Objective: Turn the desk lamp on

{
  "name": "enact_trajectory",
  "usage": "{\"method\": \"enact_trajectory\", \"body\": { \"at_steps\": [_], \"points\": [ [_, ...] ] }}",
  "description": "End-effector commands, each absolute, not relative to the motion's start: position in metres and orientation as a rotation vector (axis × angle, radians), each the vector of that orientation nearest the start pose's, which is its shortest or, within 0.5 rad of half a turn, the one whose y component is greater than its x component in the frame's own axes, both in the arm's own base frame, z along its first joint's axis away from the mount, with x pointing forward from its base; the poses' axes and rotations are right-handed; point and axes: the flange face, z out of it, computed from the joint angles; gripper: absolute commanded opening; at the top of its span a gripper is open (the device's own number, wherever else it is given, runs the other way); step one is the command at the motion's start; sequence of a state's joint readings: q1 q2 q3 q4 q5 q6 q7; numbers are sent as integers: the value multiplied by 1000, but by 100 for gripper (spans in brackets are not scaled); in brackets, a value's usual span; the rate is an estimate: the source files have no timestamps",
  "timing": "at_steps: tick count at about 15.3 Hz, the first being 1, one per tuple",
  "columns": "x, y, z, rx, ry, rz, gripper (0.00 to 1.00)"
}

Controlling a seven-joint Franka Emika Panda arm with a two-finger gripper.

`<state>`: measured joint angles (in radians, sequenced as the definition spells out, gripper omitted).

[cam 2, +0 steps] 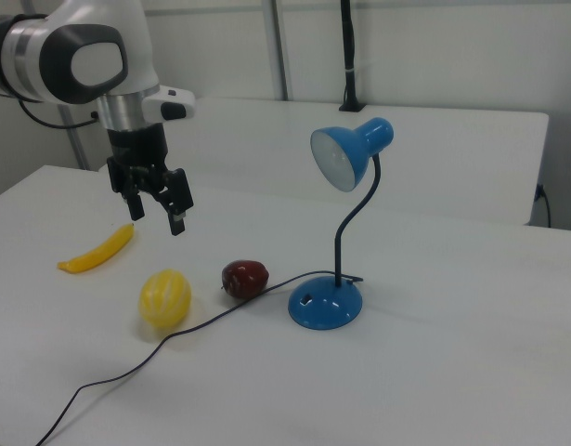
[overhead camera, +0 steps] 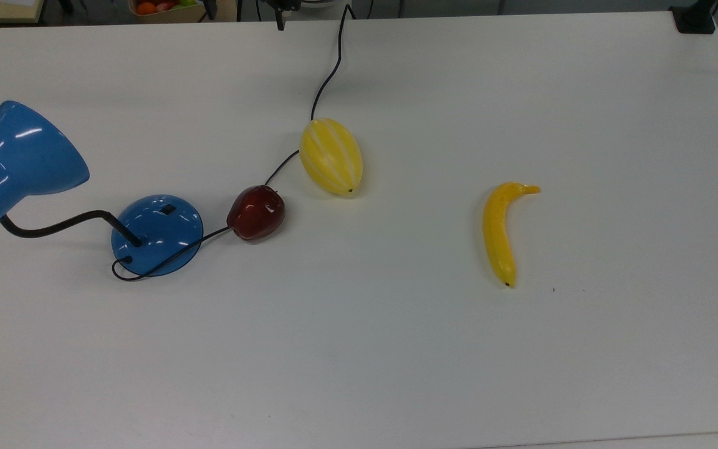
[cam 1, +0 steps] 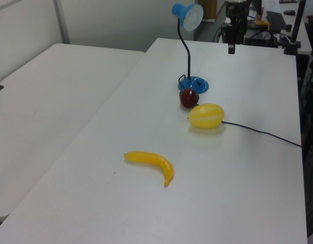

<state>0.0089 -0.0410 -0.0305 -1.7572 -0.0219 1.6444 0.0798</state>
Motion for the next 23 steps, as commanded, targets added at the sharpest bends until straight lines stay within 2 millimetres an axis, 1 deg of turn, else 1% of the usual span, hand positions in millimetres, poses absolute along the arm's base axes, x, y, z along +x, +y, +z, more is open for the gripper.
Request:
{"method": "enact_trajectory", "body": {
  "at_steps": [1,5,9,10,11,12,13,14,17,19,20,23],
  "points": [
    [541,-25,572,-3137,156,125,100],
    [541,-23,571,-3133,154,132,100],
    [542,-23,569,-3133,116,137,100],
    [541,-23,570,-3133,118,137,92],
    [541,-24,571,-3133,120,135,73],
    [541,-23,571,-3123,121,132,41],
    [541,-24,572,-3104,125,128,13],
    [541,-27,572,-3088,139,122,0],
    [543,-27,570,-3082,138,112,0],
    [549,-29,566,-3086,128,72,0],
    [554,-34,564,-3087,137,27,0],
    [570,-52,547,-3090,189,-95,0]
  ]
}}
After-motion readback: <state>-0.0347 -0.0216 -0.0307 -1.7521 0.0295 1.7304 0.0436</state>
